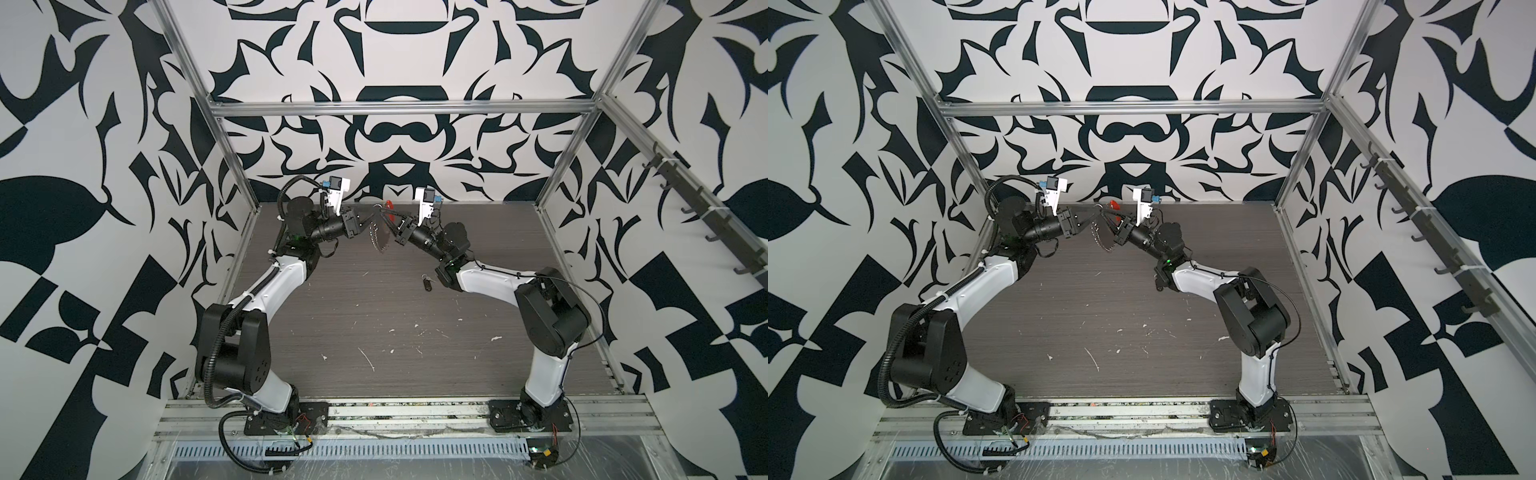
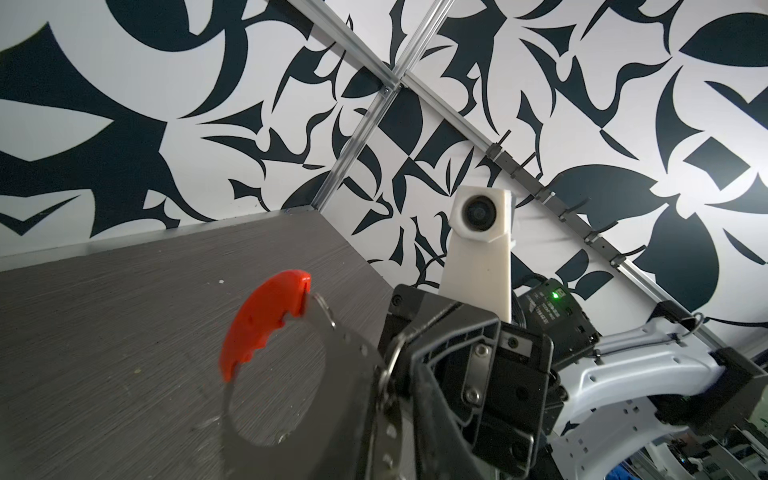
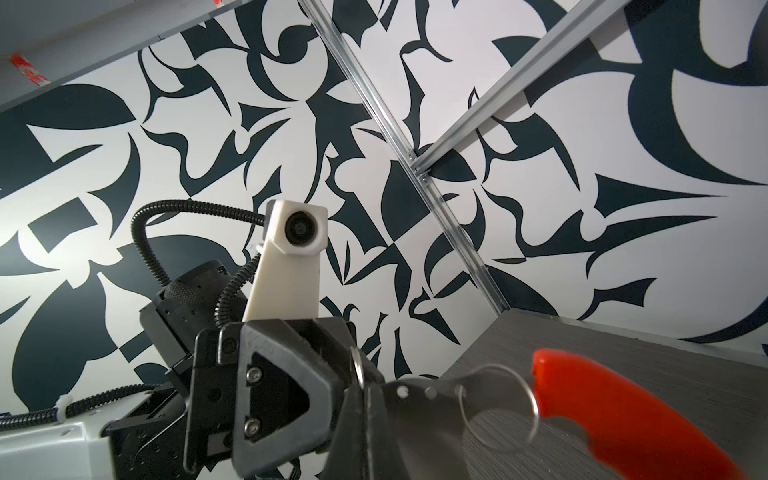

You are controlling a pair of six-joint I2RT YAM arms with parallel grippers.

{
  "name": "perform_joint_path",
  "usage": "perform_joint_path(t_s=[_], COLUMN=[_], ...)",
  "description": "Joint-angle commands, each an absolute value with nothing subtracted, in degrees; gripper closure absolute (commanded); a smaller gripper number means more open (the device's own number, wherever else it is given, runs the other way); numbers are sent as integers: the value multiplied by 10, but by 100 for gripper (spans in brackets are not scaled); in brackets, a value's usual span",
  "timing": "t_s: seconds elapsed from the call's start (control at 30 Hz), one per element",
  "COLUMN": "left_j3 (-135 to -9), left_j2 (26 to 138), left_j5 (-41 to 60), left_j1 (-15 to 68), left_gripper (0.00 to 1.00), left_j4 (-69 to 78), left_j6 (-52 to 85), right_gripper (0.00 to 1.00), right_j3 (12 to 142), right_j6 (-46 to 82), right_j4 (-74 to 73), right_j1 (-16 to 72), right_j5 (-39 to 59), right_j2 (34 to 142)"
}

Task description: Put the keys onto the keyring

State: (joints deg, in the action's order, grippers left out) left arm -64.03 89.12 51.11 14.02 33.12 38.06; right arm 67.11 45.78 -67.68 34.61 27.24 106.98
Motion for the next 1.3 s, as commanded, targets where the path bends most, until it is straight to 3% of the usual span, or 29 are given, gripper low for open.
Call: perform_joint_path(t_s=[0.0, 0.1, 0.17, 0.37, 0.4, 0.43, 0.5, 1.27], left_j3=[-654, -654, -654, -658, -660, -662, -668, -675], left_j2=[892, 890, 889, 887, 886, 885, 881, 825], left_j5=[557, 557, 556, 556, 556, 556, 555, 571], left_j1=[157, 157, 157, 157, 157, 157, 154, 93], left_gripper=[84, 97, 97, 89, 83, 70, 64, 67], left_j4=[329, 329, 327, 319, 315, 306, 276, 192], left_j6=[384, 386, 386, 381, 379, 374, 354, 314], right_gripper=[100, 100, 100, 100, 100, 100, 100, 100], right_j3=[690, 687, 686, 686, 686, 684, 684, 690], right_j6=[461, 458, 459, 461, 461, 461, 460, 465], right_j4=[-715, -714, -716, -716, -716, -717, -717, -720], right_j1=[354, 354, 354, 353, 352, 352, 352, 351], right_j5=[283, 280, 278, 285, 285, 287, 288, 302], right_j2=[1061, 1061, 1060, 1062, 1062, 1061, 1061, 1063])
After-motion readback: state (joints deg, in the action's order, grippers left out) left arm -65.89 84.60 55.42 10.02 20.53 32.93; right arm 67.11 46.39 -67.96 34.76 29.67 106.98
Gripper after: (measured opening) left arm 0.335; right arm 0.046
